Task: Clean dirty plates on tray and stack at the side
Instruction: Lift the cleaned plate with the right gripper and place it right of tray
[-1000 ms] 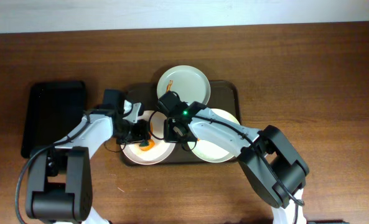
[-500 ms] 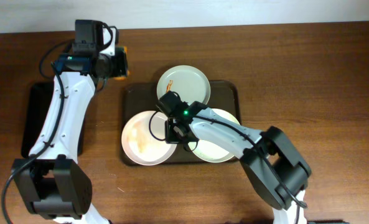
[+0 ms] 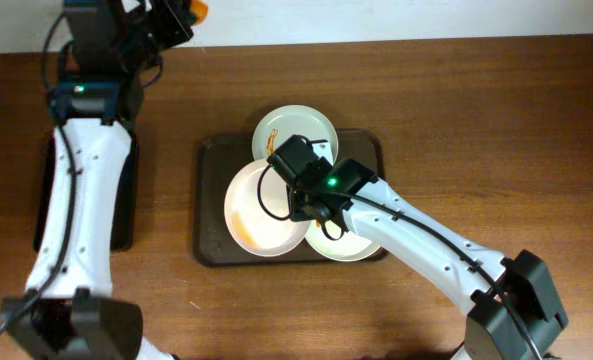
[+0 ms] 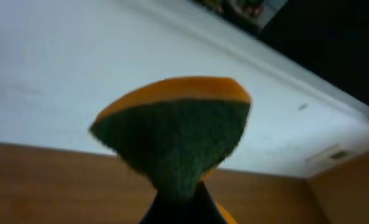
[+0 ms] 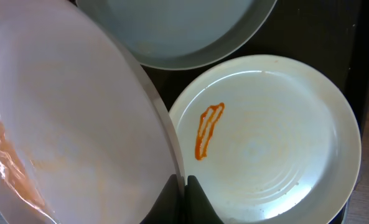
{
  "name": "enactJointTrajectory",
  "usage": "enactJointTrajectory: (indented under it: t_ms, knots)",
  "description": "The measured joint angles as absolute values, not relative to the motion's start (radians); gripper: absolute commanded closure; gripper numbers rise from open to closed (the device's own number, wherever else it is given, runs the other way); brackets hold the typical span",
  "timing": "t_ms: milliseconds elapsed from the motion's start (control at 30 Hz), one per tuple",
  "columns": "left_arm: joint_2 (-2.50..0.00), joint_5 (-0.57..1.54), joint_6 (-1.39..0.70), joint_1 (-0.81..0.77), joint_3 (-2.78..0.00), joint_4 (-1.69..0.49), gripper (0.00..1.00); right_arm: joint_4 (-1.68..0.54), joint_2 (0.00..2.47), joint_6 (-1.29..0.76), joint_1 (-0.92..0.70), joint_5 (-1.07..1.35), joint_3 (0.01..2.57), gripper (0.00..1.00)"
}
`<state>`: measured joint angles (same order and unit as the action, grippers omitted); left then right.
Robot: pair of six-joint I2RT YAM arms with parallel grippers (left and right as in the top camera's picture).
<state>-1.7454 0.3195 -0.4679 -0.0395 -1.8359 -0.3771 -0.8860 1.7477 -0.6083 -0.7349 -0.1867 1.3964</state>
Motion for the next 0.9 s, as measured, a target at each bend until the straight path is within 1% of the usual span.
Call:
enactJointTrajectory:
  t_ms: [67, 100, 167, 200, 300, 400, 467, 500, 533, 600, 767, 833, 900]
  knots:
    - [-1.672, 0.326, -0.414, -0.038, -1.865, -0.588, 1.0, -0.884, 1.748, -0.594, -0.735, -0.206, 1.396, 0.96]
    - [-1.658, 0.326, -0.403, -0.036, -1.874, -0.714, 1.0, -0.886, 1.747, -0.59, -0.735, -0.234, 1.396, 0.96]
    - [-1.665, 0.326, -0.388, -0.031, -1.87, -0.886, 1.0, -0.888, 1.738, -0.585, -0.742, -0.327, 1.395, 0.96]
    - [-1.666, 0.326, -0.384, -0.031, -1.867, -0.931, 1.0, -0.888, 1.728, -0.58, -0.756, -0.379, 1.395, 0.96]
    - [-1.666, 0.289, -0.303, -0.031, -1.867, -1.038, 1.0, -0.927, 1.689, -0.572, -0.93, -0.688, 1.395, 0.96]
    - [-1.666, 0.166, -0.258, -0.031, -1.866, -1.163, 1.0, -0.935, 1.689, -0.567, -1.094, -1.039, 1.394, 0.96]
    - [-1.666, 0.103, -0.249, -0.03, -1.865, -1.21, 1.0, -0.92, 1.689, -0.544, -1.151, -1.244, 1.394, 0.96]
    - [-1.666, 0.079, -0.24, -0.029, -1.864, -1.216, 1.0, -0.882, 1.689, -0.495, -1.163, -1.351, 1.393, 0.96]
    - [-1.666, 0.066, -0.231, -0.029, -1.86, -1.216, 1.0, -0.861, 1.689, -0.464, -1.163, -1.388, 1.393, 0.96]
    - [-1.666, 0.051, -0.226, -0.029, -1.818, -1.21, 1.0, -0.852, 1.689, -0.438, -1.16, -1.355, 1.393, 0.96]
    - [-1.671, 0.047, -0.224, -0.029, -1.745, -1.188, 1.0, -0.852, 1.689, -0.468, -1.106, -1.173, 1.393, 0.96]
    - [-1.671, 0.047, -0.224, -0.029, -1.745, -1.186, 1.0, -0.857, 1.686, -0.512, -1.052, -0.953, 1.393, 0.96]
    - [-1.671, 0.046, -0.224, -0.03, -1.745, -1.185, 1.0, -0.881, 1.649, -0.531, -0.926, -0.659, 1.391, 0.96]
